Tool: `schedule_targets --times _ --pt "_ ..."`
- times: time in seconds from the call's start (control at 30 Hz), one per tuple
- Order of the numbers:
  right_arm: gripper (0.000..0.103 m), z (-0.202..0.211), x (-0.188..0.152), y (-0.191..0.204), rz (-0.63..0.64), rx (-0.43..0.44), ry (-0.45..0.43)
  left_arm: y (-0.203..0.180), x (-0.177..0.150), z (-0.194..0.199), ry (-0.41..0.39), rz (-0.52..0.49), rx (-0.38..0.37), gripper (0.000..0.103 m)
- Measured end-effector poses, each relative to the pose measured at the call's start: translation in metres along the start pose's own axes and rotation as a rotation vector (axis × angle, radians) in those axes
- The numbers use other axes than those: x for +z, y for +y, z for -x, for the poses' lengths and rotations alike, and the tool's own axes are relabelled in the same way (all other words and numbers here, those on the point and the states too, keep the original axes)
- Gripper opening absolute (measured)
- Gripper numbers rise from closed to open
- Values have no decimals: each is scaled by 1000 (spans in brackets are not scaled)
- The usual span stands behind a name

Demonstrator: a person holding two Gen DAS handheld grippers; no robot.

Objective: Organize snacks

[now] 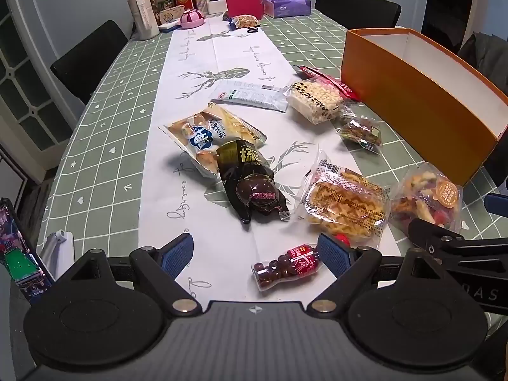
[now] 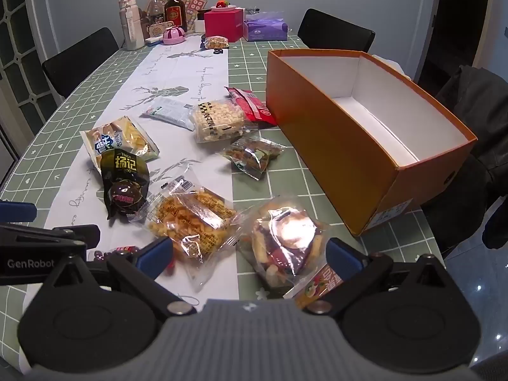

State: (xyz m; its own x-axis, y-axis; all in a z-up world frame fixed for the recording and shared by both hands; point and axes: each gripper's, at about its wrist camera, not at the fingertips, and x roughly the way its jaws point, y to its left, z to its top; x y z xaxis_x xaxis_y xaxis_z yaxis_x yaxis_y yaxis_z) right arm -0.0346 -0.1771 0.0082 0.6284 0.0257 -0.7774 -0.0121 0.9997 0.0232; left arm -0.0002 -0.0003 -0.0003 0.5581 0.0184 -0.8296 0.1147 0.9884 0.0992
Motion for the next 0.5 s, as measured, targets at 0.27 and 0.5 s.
schedule_targets --times 0.27,0.5 --pt "100 0 0 0 -1 0 -1 0 0 0 4 0 3 103" --pt "100 0 -1 -1 0 -1 -2 0 0 -1 6 -1 3 103"
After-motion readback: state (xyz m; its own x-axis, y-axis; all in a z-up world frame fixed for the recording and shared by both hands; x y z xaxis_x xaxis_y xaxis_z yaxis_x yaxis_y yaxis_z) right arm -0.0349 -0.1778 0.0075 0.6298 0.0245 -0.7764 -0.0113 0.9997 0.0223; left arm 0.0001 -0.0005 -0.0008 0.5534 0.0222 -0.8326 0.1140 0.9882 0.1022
